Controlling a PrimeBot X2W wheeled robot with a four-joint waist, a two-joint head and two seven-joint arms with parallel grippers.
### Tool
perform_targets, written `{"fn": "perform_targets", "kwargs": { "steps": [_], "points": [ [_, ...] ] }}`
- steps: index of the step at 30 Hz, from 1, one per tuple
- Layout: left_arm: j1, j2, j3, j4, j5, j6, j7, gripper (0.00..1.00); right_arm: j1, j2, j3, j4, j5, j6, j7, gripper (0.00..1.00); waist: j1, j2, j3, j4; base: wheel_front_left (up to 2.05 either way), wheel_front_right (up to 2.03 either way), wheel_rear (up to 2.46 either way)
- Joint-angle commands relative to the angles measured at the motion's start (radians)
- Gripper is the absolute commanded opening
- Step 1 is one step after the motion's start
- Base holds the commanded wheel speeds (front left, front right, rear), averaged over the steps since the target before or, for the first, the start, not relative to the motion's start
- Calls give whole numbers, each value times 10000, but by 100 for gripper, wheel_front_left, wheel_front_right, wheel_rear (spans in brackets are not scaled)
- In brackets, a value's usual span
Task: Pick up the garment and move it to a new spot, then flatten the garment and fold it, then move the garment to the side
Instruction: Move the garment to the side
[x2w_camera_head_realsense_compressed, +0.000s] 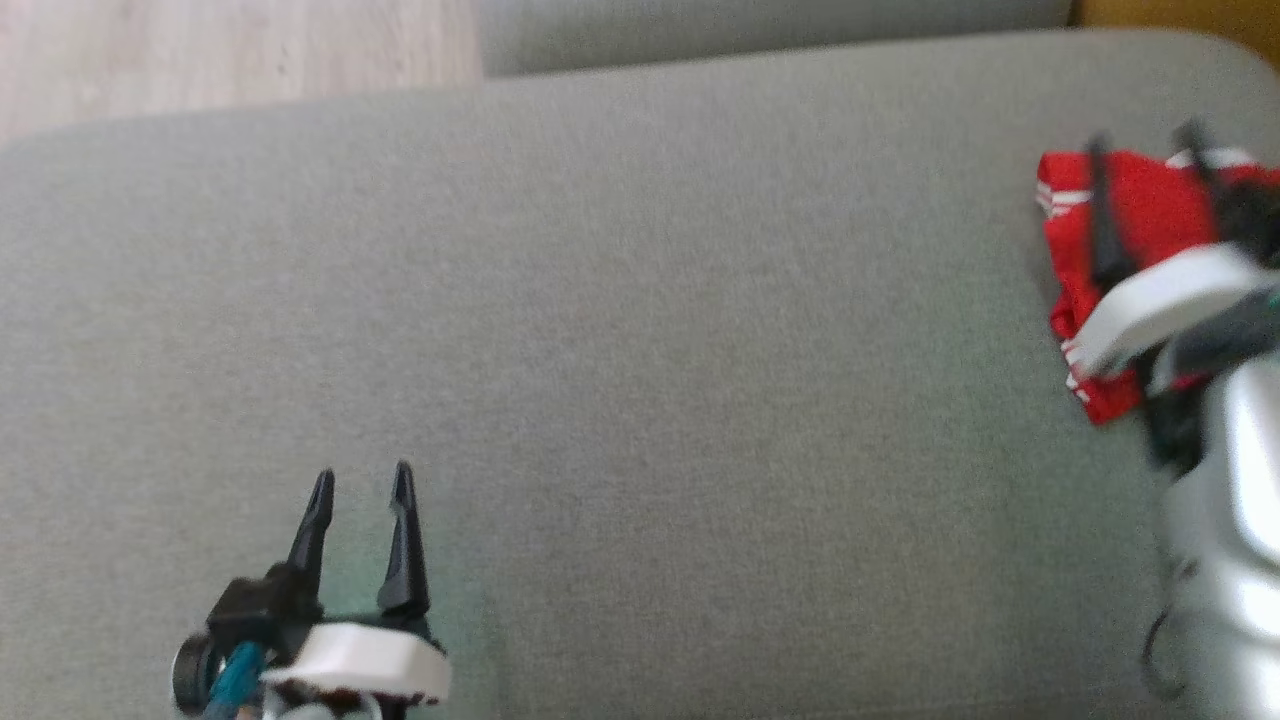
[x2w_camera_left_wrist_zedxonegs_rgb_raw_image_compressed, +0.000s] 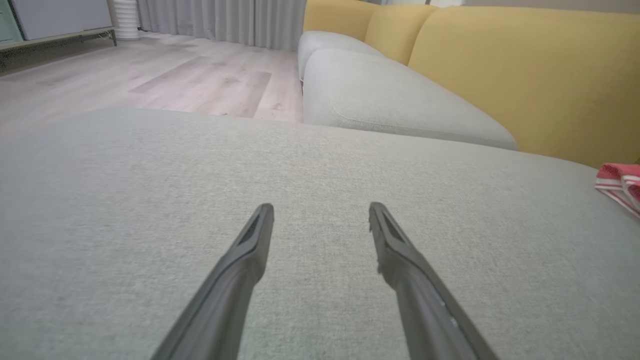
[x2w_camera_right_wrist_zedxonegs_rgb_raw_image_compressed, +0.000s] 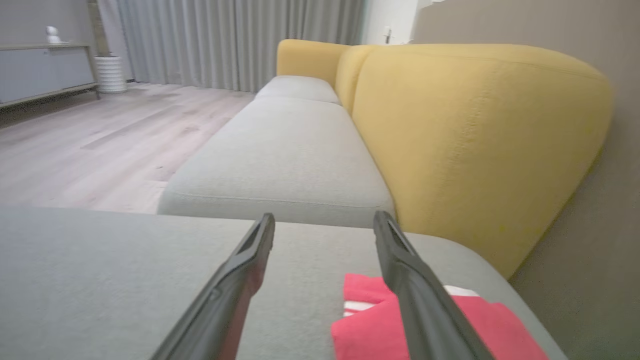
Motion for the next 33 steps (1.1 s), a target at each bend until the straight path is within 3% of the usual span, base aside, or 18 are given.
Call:
{"fn": "perform_targets", "kwargs": {
  "steps": [1, 5, 10, 13, 21, 33],
  "points": [
    [-63, 138, 552, -216, -86, 85, -132, 100, 84, 140, 350, -441, 26, 35, -303, 100, 2, -1, -477, 187, 0, 0, 0],
    [450, 101, 837, -196, -197, 201, -188, 100, 1144, 873, 712, -545, 156, 35, -957, 100, 2, -1, -926, 399, 0, 0, 0],
    [903, 67, 922, -276, -181, 221, -214, 100, 2524, 1318, 802, -928, -2, 35, -1510, 100, 2, -1, -1305, 712, 0, 0, 0],
    [1062, -9, 924, -342, -231, 209, -220, 100, 3262, 1393, 875, -1310, -147, 35, -1698, 100, 2, -1, -1403, 857, 0, 0, 0],
    [1252, -76, 815, -374, -197, 174, -226, 100, 4917, 1408, 1361, -2221, 908, 35, -2129, 100, 2, -1, -1602, 1027, 0, 0, 0],
    [1360, 124, 560, -284, 139, 467, -18, 100, 5448, 1409, 1602, -2268, 1052, 35, -2266, 100, 2, -1, -1630, 944, 0, 0, 0]
  ]
}}
